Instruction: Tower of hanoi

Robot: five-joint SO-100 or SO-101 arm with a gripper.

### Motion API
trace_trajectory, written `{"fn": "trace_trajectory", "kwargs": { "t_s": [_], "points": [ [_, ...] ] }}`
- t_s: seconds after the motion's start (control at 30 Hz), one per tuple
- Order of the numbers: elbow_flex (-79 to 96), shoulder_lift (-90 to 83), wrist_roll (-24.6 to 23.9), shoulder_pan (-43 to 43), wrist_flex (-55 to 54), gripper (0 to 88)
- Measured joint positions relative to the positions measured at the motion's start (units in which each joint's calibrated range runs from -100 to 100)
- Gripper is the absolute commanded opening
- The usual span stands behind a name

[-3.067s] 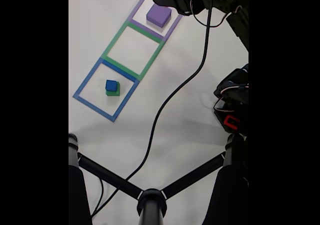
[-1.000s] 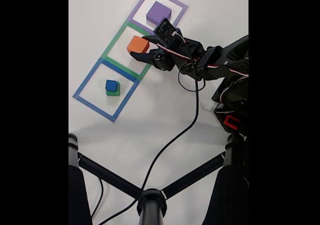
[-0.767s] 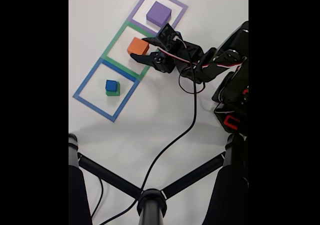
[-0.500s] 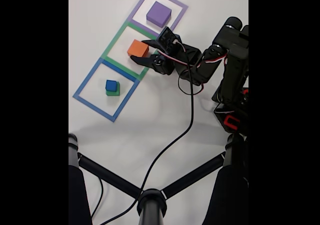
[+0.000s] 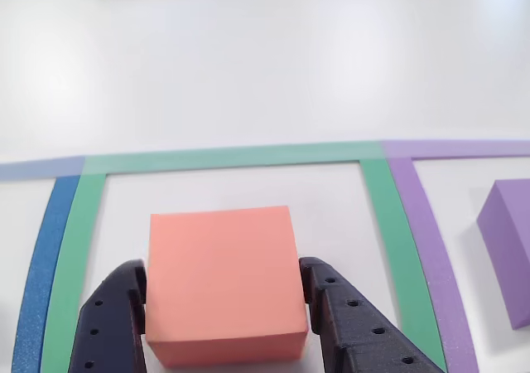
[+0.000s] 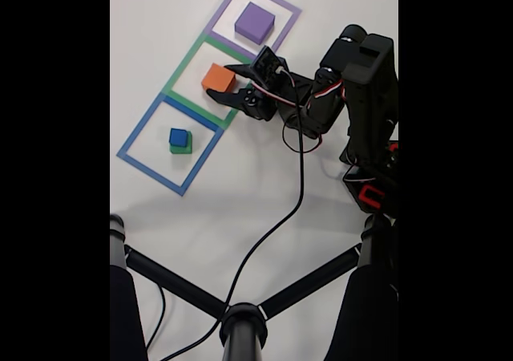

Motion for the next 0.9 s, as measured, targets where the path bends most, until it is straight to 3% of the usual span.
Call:
{"fn": "trace_trajectory", "kwargs": {
  "t_s": [0.5, 0.7, 0.9],
  "points": [
    [0.61, -1.77, 0.0, 0.0, -0.96, 28.2],
    [1.74, -14.61, 0.59, 0.25, 7.87, 16.2],
    [2.61, -33.43, 0.59, 1.15, 27.61, 2.6]
  ]
}}
